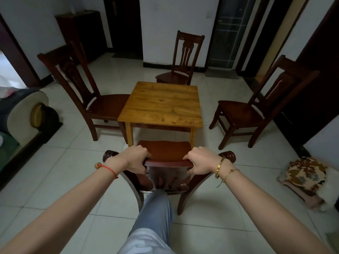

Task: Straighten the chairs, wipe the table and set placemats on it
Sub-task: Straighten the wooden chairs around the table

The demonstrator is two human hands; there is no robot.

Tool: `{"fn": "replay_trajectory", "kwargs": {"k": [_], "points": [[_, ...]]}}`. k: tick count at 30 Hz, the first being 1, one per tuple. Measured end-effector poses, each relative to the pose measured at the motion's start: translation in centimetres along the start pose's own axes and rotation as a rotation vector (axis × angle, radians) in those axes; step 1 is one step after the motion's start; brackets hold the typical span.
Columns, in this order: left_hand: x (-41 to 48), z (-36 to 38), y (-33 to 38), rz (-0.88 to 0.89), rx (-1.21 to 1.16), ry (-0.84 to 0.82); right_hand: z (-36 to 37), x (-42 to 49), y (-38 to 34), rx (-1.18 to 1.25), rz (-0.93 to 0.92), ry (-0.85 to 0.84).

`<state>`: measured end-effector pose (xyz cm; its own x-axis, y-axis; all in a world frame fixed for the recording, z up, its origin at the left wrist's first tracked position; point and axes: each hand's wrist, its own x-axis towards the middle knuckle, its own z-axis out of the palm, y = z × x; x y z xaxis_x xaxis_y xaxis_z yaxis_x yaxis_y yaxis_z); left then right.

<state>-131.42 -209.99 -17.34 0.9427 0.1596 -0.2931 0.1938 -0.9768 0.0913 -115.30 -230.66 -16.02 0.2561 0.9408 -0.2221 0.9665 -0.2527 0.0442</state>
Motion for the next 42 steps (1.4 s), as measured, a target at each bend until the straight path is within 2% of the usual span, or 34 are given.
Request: {"fn": "replay_trajectory", "kwargs": {"k": [12,15,18,23,28,35,42], "points": [[-0.4,0.4,0.5,-0.033,-0.010,-0.036,1.7,0.0,1.0,0.001,-0.022,0.003],[-0.9,0.4,0.9,-0.062,-0.058,-0.036,1.4,-1.3,1.0,0.169,0.031,-0.042],[-2.0,-0.9,2.4,-0.062,-0.350,0.048,-0.2,-3.6,1.2,0.422,0.053,-0.046],[-3.8,-4.7,7.9,-0.037,-0.717,0.335,-4.3,-9.6,2.1,0.747,0.150,0.138],[-4.0,-8.8,14.6,0.054,-0.933,0.451,-7.9,-16.8,4.4,1.060,0.236,0.368],[0.7,-14.5,22.7,0.230,-1.046,0.442,-10.5,-23.8,11.0,1.137,0.347,0.542],[10.6,-19.1,27.3,0.356,-1.026,0.409,-11.4,-24.6,20.5,1.081,0.441,0.642]]}}
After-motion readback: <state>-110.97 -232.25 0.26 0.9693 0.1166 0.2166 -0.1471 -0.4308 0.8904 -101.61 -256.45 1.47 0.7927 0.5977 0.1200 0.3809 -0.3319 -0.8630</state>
